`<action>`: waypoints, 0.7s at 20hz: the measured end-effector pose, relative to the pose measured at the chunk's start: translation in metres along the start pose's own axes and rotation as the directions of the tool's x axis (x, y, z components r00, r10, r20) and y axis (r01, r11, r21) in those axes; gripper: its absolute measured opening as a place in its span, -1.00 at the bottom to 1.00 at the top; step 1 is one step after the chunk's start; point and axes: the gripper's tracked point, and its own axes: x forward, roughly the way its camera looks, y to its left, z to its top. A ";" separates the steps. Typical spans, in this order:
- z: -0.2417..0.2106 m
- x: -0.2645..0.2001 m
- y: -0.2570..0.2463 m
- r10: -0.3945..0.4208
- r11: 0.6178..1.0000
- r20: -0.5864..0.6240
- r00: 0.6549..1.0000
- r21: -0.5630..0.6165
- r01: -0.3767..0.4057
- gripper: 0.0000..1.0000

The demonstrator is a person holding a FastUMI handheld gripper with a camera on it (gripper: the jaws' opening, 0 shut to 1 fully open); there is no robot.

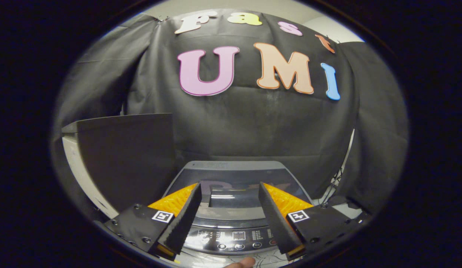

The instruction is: Put the clothes into the washing machine and then close the washing machine lid.

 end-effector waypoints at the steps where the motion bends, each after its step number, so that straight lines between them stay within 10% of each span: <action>1: -0.001 -0.009 0.000 0.003 1.000 0.009 1.000 -0.001 -0.003 0.91; 14: -0.030 -0.083 -0.037 -0.110 0.993 0.070 0.991 0.058 0.106 0.92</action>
